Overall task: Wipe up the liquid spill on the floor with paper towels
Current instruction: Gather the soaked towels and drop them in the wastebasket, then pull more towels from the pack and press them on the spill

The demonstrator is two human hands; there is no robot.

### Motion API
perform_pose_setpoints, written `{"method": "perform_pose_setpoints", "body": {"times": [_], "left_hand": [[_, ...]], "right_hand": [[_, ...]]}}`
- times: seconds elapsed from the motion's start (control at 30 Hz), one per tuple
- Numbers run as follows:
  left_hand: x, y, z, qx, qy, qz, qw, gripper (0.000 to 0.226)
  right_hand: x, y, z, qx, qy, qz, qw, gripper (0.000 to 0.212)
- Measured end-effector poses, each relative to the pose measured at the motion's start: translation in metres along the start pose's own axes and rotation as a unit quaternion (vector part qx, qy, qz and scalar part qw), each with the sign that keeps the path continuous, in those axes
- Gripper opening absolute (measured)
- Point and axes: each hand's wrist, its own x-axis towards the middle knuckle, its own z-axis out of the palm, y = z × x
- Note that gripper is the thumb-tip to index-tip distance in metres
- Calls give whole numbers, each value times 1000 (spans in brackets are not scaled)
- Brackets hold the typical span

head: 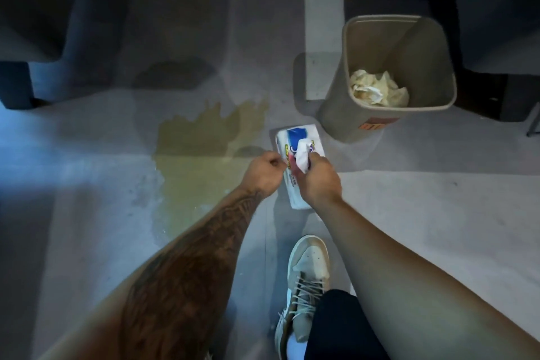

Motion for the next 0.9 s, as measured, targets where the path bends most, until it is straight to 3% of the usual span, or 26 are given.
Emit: {"method": "perform_pose_setpoints", "body": {"times": [0.07, 0.2, 0.33, 0.4, 0.53, 0.7, 0.9], "left_hand": [[-3, 7, 3, -84, -10, -31, 996, 24], [-3, 21, 0, -208, -71, -84, 972, 48], [-1, 30, 1, -213, -42, -107, 970, 22], [-1, 34, 2, -205, -7, -107, 973, 15], [-3, 37, 3, -235, 0, -106, 966, 21], [0, 42, 0, -245, 13, -83, 966, 15], [1, 46, -17, -289, 45, -64, 954, 16]], "right_hand": [[-4, -4, 0, 41, 23, -16, 999, 31], [-19, -15, -6, 96, 59, -72, 991, 17], [-33, -8, -1, 159, 30, -113, 980, 31], [-37, 3, 4, 124, 47, -131, 982, 48], [-32, 24, 13, 50, 44, -73, 995, 80], [-25, 27, 19, 100, 105, -35, 989, 82], [-25, 46, 26, -32, -10, 2, 999, 85]]}}
